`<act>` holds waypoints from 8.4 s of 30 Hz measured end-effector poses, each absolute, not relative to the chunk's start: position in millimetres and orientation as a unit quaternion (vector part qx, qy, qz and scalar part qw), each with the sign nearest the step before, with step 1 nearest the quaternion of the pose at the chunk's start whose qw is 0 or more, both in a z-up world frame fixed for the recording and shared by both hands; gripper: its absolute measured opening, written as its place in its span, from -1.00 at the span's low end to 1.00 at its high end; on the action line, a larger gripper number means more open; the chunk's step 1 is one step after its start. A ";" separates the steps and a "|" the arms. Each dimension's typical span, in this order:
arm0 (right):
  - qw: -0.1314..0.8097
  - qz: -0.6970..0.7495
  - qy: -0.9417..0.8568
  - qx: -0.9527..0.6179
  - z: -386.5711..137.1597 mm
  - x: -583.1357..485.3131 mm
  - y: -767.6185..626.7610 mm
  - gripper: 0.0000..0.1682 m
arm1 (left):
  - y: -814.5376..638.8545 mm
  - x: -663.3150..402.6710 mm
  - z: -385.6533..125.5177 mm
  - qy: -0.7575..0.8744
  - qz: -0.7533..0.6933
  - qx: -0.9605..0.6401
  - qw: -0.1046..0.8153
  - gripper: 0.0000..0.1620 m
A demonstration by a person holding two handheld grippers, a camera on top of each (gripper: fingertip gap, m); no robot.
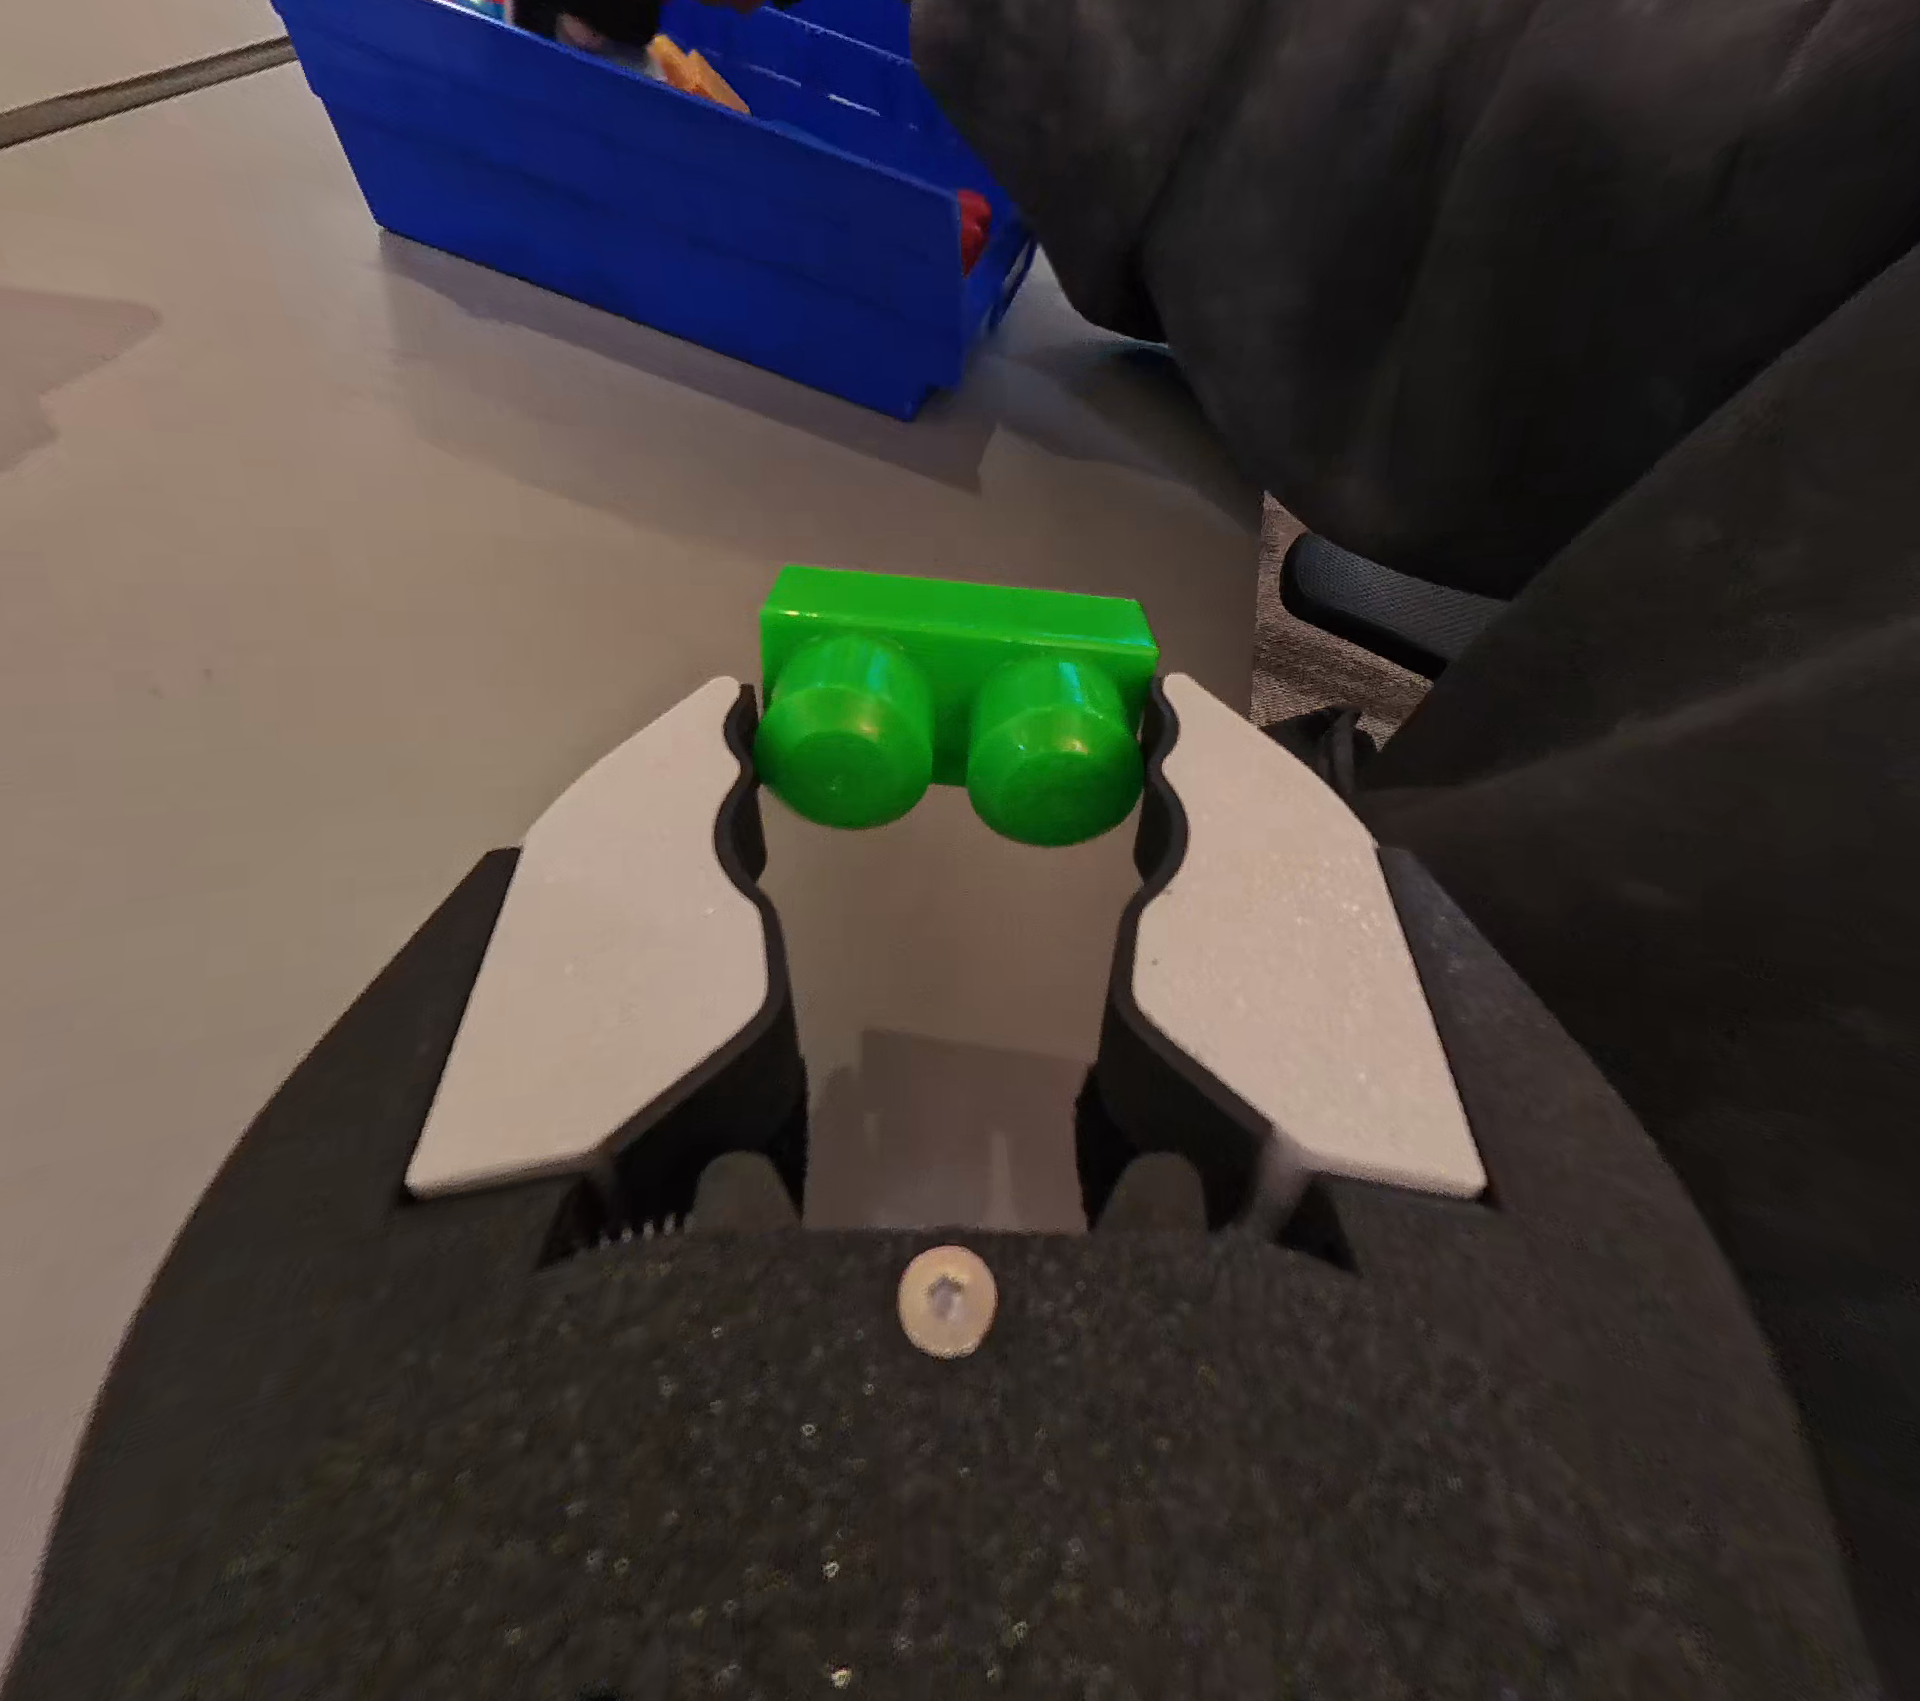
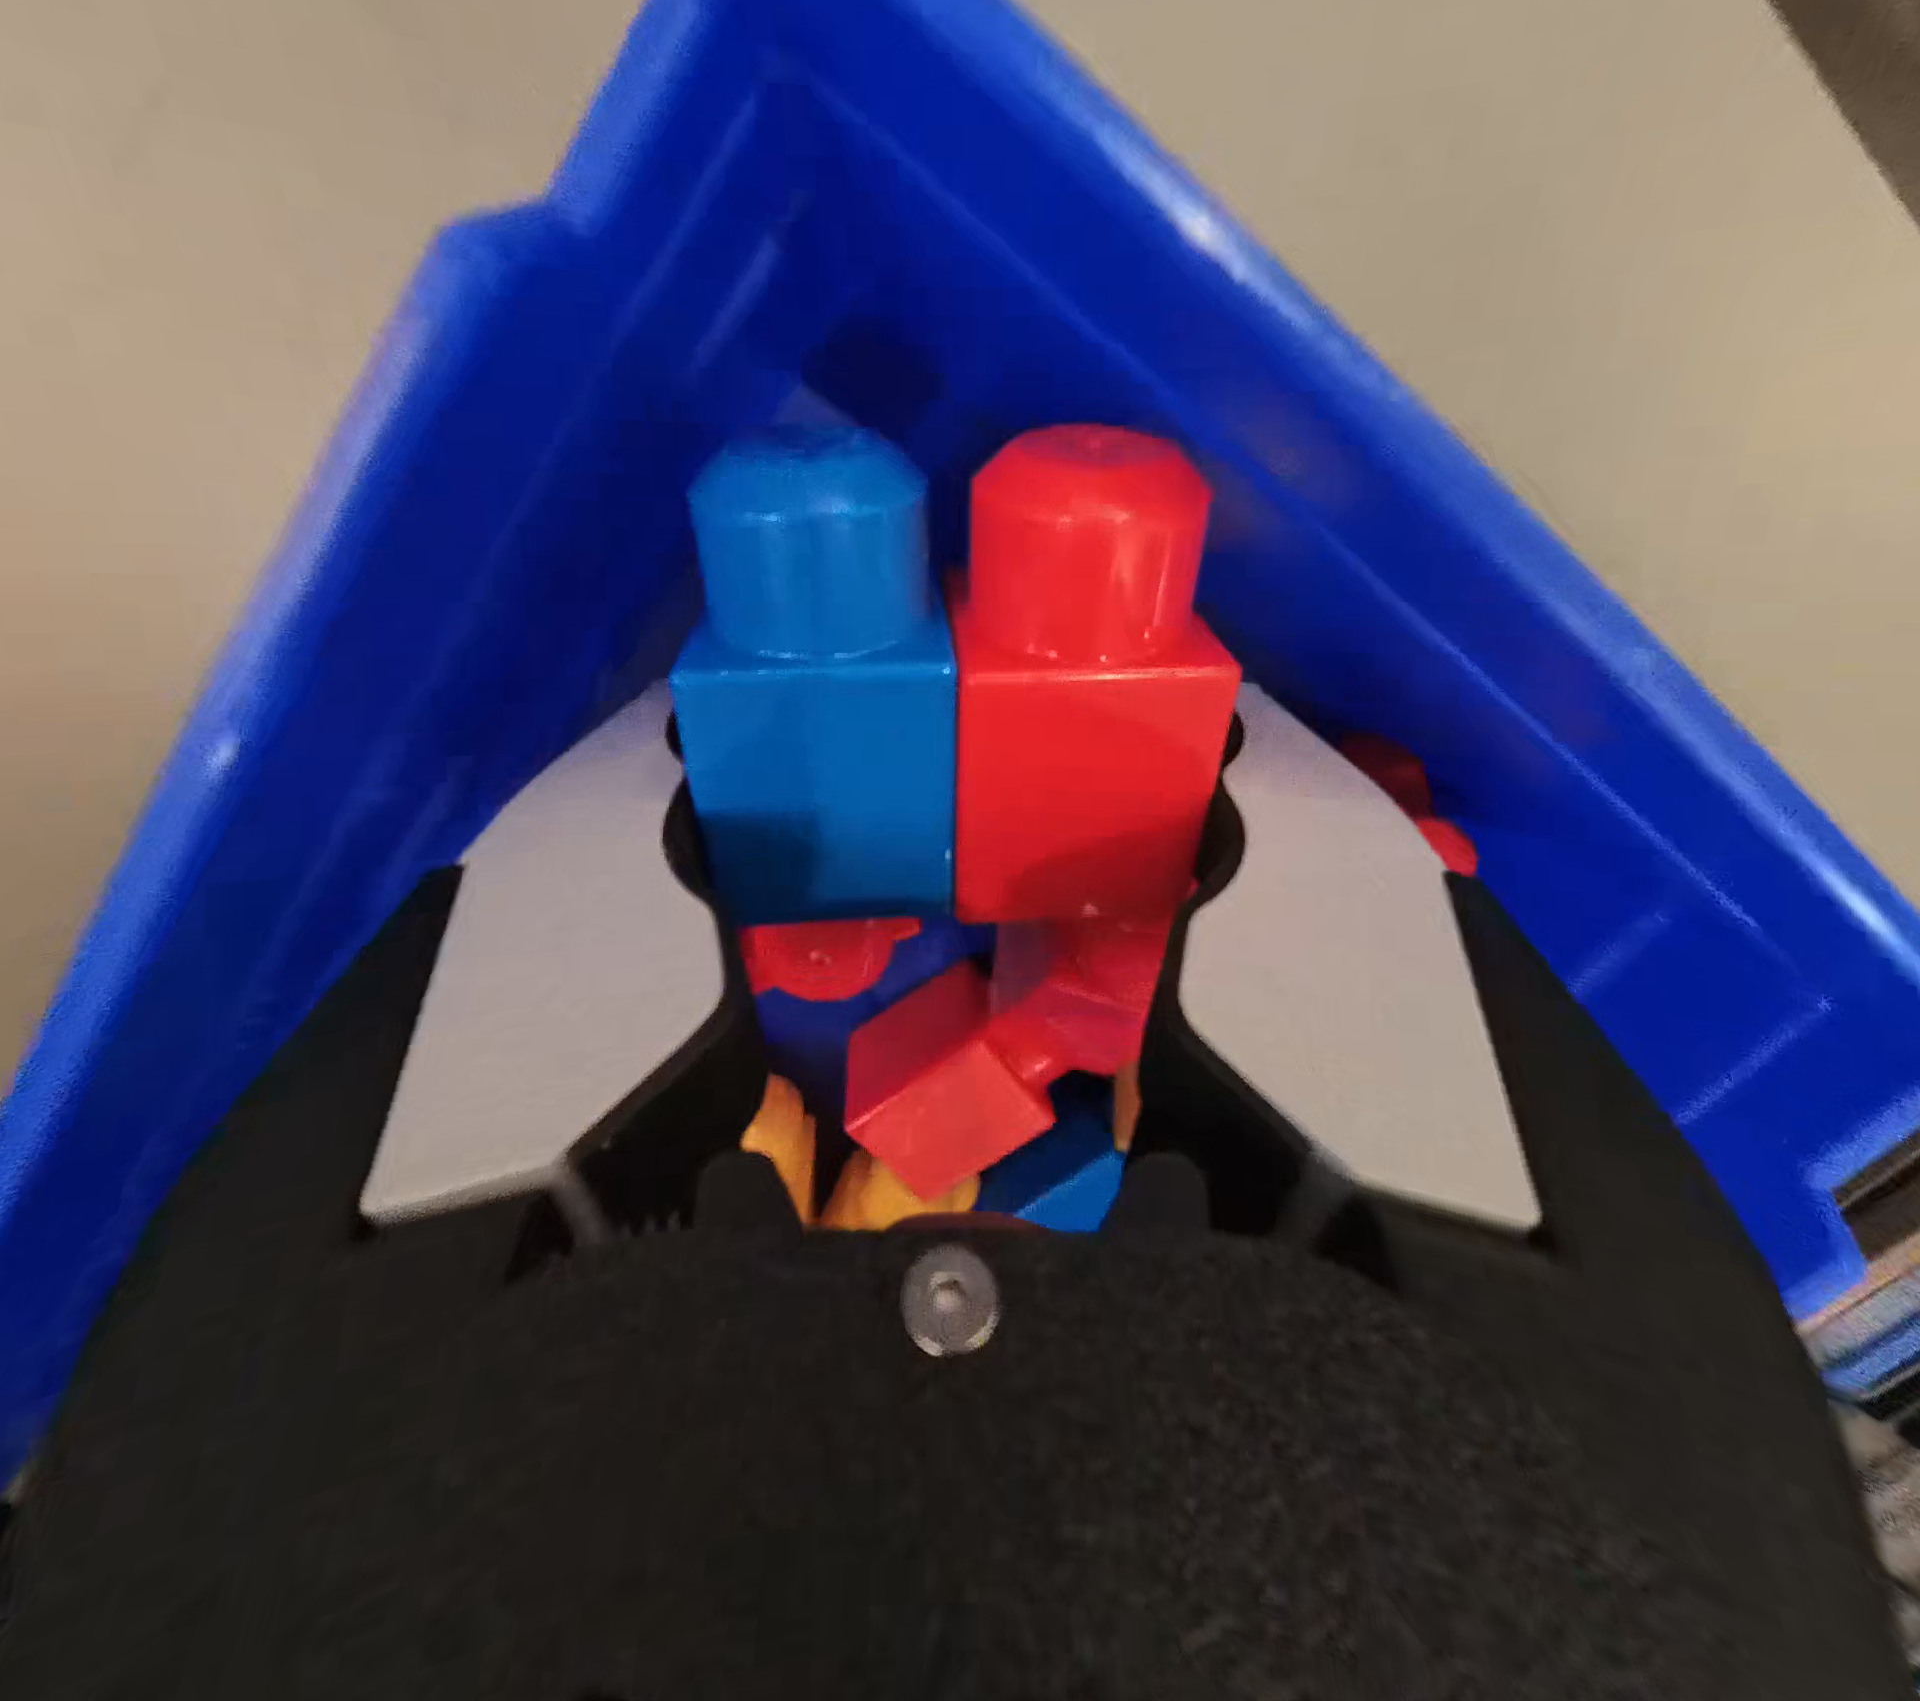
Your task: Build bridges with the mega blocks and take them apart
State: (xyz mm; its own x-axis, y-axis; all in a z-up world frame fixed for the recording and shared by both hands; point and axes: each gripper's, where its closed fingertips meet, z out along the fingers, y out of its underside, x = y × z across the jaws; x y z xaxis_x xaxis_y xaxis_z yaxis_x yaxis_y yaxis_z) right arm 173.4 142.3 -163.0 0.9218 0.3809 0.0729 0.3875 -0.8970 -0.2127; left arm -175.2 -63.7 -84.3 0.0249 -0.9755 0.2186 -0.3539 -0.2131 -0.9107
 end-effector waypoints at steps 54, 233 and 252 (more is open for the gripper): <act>0.400 0.297 -0.297 -0.814 -115.8 -87.4 -69.2 -0.13 | 80.1 -139.1 -172.2 0.734 -0.027 -0.672 0.095 0.03; 0.570 0.279 -0.353 -0.688 -45.9 -153.9 72.9 0.20 | 81.9 -173.9 -1.9 0.822 0.012 -0.569 0.017 -0.08; 0.524 0.256 -0.389 -0.713 -87.2 -158.3 68.3 0.01 | 61.9 -147.6 -1.2 0.836 -0.041 -0.545 0.056 -0.09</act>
